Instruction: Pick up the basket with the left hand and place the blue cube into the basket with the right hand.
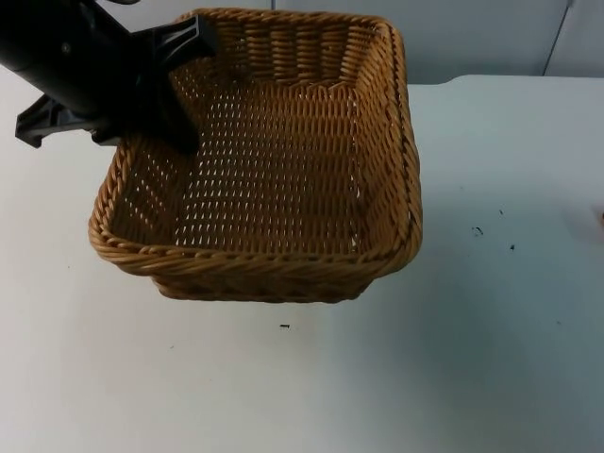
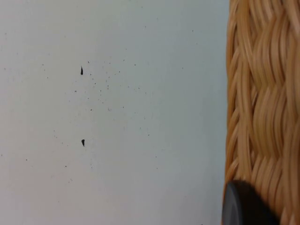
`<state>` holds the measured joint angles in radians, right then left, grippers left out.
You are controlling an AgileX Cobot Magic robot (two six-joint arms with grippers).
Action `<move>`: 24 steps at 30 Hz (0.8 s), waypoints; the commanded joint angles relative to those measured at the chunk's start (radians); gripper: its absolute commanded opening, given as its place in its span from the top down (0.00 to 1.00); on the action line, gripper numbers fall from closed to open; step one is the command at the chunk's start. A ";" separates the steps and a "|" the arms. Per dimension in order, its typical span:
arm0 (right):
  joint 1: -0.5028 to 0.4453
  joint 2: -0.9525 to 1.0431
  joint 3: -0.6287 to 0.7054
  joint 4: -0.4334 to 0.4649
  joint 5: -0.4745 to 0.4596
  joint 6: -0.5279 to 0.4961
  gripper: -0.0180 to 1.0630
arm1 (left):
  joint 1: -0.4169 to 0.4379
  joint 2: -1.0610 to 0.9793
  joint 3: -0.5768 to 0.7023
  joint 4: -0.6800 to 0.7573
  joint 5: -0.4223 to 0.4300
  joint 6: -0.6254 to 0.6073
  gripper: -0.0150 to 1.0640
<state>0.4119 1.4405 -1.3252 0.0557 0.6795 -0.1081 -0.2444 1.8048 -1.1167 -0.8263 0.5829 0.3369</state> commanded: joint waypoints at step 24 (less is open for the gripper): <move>0.201 0.180 -0.006 0.052 -0.243 0.002 0.99 | -0.006 -0.016 -0.002 -0.033 0.002 -0.005 0.99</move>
<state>0.6085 1.5973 -1.3252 0.0858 0.4887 -0.1062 -0.2444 1.8048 -1.1167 -0.8317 0.5829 0.3369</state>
